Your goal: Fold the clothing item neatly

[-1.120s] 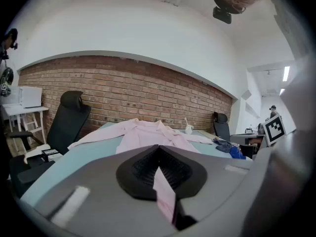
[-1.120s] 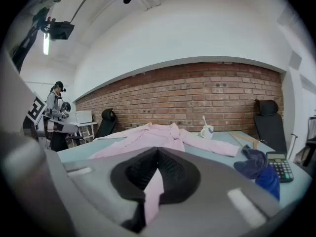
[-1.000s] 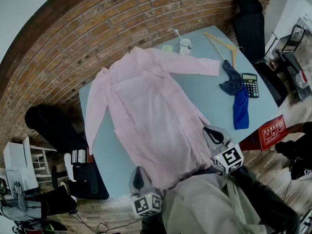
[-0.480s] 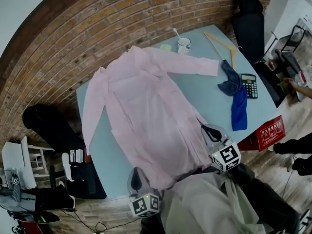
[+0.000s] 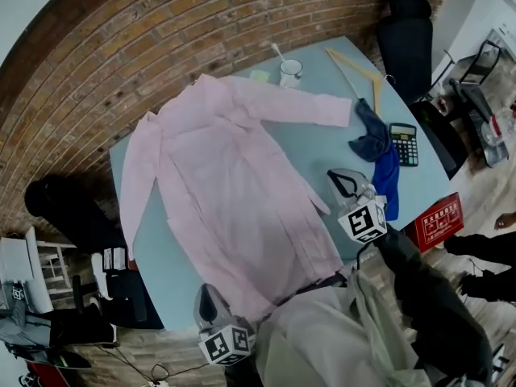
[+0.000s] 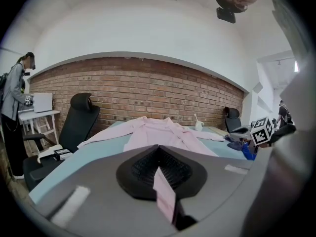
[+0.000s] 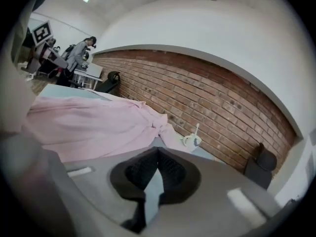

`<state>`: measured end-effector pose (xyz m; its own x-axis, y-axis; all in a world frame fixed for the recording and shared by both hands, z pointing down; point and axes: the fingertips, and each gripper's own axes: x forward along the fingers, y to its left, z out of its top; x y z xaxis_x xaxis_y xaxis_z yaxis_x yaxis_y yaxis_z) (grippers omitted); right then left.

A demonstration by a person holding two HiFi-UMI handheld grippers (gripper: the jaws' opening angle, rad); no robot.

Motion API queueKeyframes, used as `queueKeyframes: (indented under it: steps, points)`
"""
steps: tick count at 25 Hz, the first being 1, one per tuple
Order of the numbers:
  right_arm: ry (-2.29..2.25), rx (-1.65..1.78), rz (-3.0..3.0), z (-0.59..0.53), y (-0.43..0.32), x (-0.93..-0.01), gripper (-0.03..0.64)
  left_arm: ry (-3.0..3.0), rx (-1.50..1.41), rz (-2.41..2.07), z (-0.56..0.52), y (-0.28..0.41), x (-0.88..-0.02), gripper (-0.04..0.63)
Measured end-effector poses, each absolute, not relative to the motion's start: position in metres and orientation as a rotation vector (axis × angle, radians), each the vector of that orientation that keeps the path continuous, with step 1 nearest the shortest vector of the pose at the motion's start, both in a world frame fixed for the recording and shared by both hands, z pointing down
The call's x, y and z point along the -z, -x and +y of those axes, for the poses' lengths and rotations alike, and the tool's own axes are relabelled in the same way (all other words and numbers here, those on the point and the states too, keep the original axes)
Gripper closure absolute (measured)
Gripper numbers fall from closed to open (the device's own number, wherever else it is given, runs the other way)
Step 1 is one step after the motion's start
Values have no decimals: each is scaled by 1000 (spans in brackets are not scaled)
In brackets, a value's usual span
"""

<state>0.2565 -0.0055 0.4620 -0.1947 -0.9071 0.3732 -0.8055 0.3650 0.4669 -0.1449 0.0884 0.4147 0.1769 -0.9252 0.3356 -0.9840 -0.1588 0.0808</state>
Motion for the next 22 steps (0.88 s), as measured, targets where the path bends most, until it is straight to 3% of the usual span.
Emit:
queueKeyframes:
  steps: [8, 12, 15, 22]
  points:
    - [-1401, 279, -1988, -84, -284, -457, 615, -2323, -180, -1696, 23, 95, -409, 588]
    - [-1285, 203, -1925, -120, -302, -488, 473, -2368, -162, -1636, -8, 70, -404, 588]
    - [-1208, 119, -1830, -141, -331, -519, 468, -2402, -184, -1529, -27, 45, -413, 588]
    - [-1020, -8, -1654, -168, -374, -576, 467, -2483, -355, -1356, -80, -46, -447, 491]
